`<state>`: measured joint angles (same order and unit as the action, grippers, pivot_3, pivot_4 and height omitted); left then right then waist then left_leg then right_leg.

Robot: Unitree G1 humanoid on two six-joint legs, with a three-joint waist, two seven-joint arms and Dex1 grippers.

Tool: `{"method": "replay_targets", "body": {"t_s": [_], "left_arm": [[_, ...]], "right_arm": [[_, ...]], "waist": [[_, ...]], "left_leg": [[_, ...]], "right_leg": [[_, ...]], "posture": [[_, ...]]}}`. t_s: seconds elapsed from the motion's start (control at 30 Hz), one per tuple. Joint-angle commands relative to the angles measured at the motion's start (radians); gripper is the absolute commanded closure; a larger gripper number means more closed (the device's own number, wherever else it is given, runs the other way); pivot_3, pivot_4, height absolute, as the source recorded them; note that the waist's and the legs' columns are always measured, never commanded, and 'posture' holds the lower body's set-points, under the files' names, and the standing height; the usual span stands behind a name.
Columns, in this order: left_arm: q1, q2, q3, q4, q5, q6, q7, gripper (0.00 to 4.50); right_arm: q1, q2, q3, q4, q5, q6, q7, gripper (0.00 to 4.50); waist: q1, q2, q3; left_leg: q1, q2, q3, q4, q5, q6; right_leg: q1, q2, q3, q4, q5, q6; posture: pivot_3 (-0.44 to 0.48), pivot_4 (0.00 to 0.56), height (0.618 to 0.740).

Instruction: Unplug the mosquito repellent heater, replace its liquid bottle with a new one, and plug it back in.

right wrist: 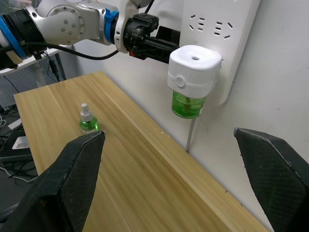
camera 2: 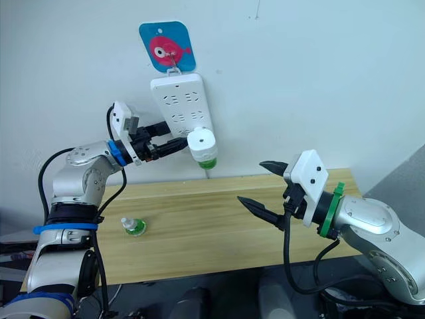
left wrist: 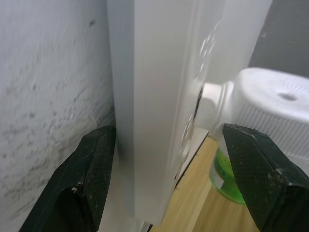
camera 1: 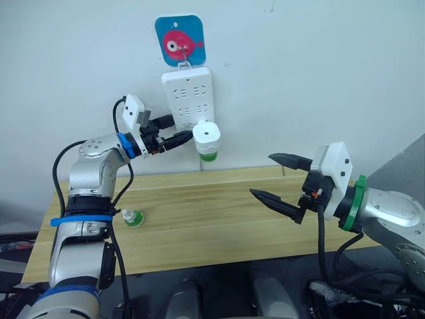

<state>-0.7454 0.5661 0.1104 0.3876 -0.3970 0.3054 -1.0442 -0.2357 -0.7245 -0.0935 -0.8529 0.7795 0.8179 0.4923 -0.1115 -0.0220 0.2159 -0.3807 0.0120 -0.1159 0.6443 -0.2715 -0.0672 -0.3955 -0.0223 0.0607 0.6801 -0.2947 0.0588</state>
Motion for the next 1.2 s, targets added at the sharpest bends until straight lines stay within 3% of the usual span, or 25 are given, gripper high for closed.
{"method": "replay_targets", "body": {"t_s": [0.03,0.2,0.23,0.37,0.47,0.63,0.73,0.87,1.2], "left_arm": [[-0.009,0.014,0.023,-0.058,-0.029,0.005,-0.016,1.43],[-0.001,0.011,0.016,-0.081,-0.031,0.024,-0.025,3.02],[0.002,0.011,0.015,-0.086,-0.03,0.027,-0.026,3.17],[0.01,0.011,0.011,-0.098,-0.027,0.029,-0.024,3.19],[0.013,0.013,0.011,-0.113,-0.03,0.043,-0.018,3.19],[0.02,0.012,0.012,-0.141,-0.036,0.065,-0.007,3.19],[0.03,0.006,0.01,-0.161,-0.038,0.073,0.0,3.19],[0.037,0.003,0.007,-0.173,-0.035,0.072,0.0,3.19],[0.043,0.0,0.002,-0.186,-0.036,0.077,0.006,3.19]], "right_arm": [[-0.001,-0.004,-0.019,-0.033,0.018,-0.022,0.005,0.0],[-0.011,0.014,-0.017,-0.029,0.024,-0.017,-0.019,0.0],[-0.014,0.021,-0.018,-0.028,0.032,-0.012,-0.027,0.0],[-0.042,0.058,-0.012,-0.023,0.048,0.005,-0.086,0.0],[-0.104,0.12,0.022,-0.011,0.02,0.088,-0.247,0.0],[-0.233,0.237,0.194,0.028,-0.147,0.142,-0.417,0.0],[-0.289,0.374,0.278,0.082,-0.228,0.157,-0.525,0.0],[-0.323,0.45,0.345,0.132,-0.316,0.15,-0.555,0.0],[-0.385,0.562,0.363,0.273,-0.418,0.116,-0.518,0.0]], "waist": [[0.0,0.0,0.0],[0.001,0.0,0.0],[0.0,0.0,0.0],[0.0,0.0,0.0],[-0.002,0.0,0.0],[-0.003,0.001,0.0],[-0.004,0.001,0.0],[-0.004,0.001,0.0],[-0.006,0.002,0.0]], "left_leg": [[0.0,0.0,0.0,0.0,0.0,0.0],[-0.002,0.0,0.0,0.0,0.0,0.0],[-0.002,0.0,0.0,0.0,0.0,0.0],[-0.002,0.0,0.0,0.001,0.0,0.0],[-0.002,0.0,0.0,0.001,0.0,0.0],[-0.004,0.0,0.0,0.001,0.0,0.0],[-0.009,0.0,0.0,0.001,0.001,-0.001],[-0.013,-0.002,-0.004,0.001,0.002,-0.004],[-0.018,-0.002,-0.014,0.002,0.003,-0.004]], "right_leg": [[0.0,0.0,0.0,0.0,0.0,0.0],[-0.002,0.0,0.0,0.0,0.0,0.0],[-0.002,0.0,0.0,0.0,0.0,0.0],[-0.002,0.0,0.0,0.001,0.0,0.0],[-0.002,0.0,0.0,0.001,0.001,0.0],[-0.006,0.0,0.001,0.002,0.001,0.0],[-0.01,0.0,0.0,0.003,0.001,-0.001],[-0.012,-0.002,-0.003,0.002,0.001,-0.001],[-0.013,-0.003,-0.015,0.003,0.002,-0.002]], "posture": [[-0.202,0.2,0.725],[-0.201,0.2,0.725],[-0.199,0.2,0.725],[-0.196,0.201,0.725],[-0.195,0.202,0.725],[-0.195,0.202,0.725],[-0.191,0.202,0.725],[-0.19,0.201,0.725],[-0.186,0.2,0.725]]}}
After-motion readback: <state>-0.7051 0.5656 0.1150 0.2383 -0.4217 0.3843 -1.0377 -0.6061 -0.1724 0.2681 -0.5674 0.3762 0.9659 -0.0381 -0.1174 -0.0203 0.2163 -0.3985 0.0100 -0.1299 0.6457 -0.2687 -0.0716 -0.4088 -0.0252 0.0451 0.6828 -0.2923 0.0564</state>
